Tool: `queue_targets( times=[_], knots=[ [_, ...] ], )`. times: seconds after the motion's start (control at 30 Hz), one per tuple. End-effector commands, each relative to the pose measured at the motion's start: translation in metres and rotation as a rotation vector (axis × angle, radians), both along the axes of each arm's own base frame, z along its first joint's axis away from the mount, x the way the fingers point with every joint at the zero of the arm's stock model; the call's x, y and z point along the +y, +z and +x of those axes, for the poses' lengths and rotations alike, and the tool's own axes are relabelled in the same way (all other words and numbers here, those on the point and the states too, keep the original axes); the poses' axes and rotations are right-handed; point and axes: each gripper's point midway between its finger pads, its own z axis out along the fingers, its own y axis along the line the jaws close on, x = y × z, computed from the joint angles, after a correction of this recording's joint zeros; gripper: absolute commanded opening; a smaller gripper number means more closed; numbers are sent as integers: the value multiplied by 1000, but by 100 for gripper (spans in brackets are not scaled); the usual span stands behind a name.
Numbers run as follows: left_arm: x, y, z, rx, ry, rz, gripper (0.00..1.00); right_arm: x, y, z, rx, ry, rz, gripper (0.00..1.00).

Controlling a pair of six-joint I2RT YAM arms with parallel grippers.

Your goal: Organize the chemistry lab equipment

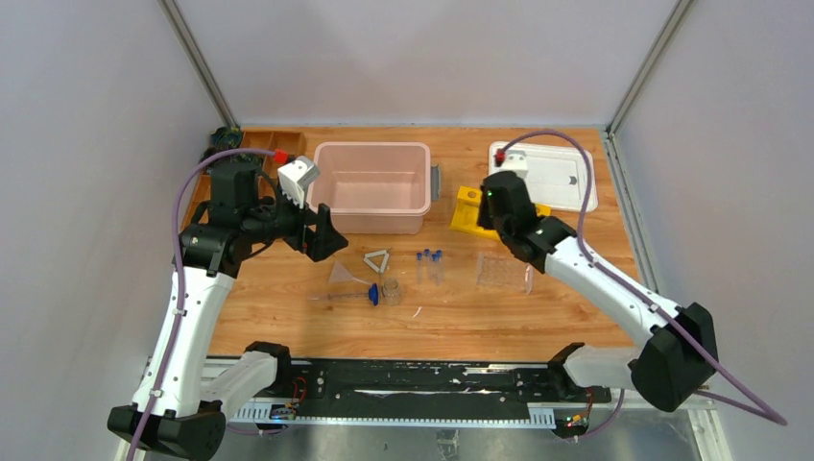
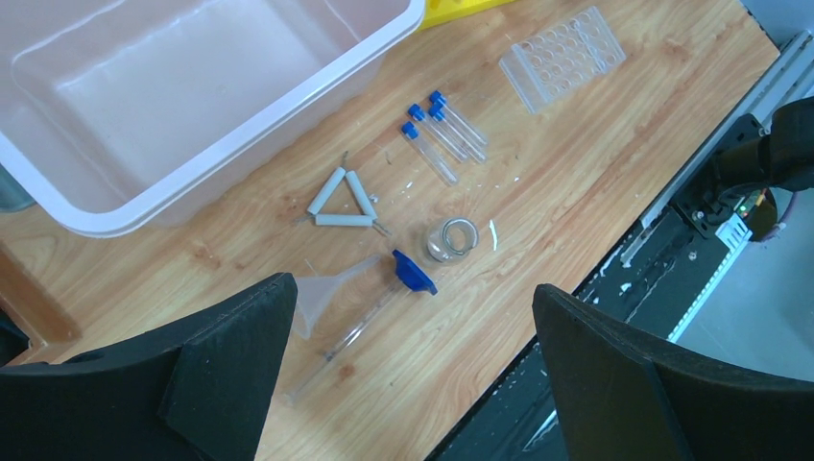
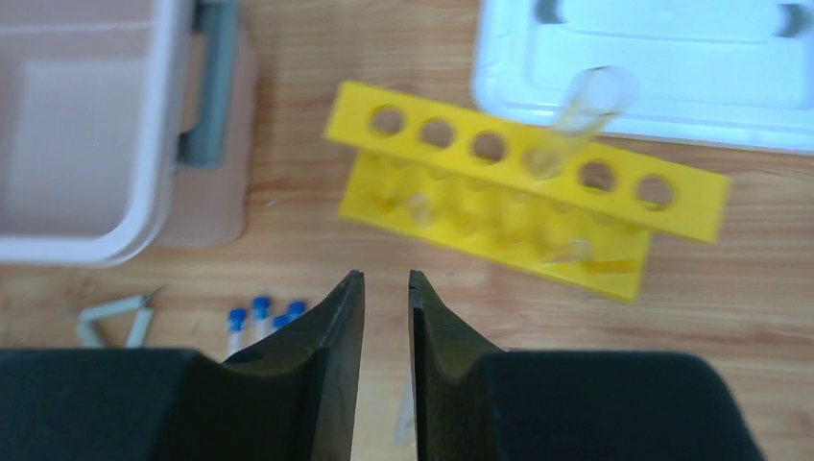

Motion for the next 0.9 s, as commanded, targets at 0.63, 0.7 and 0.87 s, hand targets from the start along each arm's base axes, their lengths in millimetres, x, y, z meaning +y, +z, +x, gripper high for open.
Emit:
queue_targets(
  times=[0.63,0.7,0.87],
  knots=[
    [24,-7,2,-68,43,154,100,115,-136,-46,340,221,9,31],
    [24,-8,2,-62,46,156,100,115,-138,-47,347,224,8,31],
    [27,-16,-1,-40,56,166,100,114,-145,-56,364,225,0,31]
  ],
)
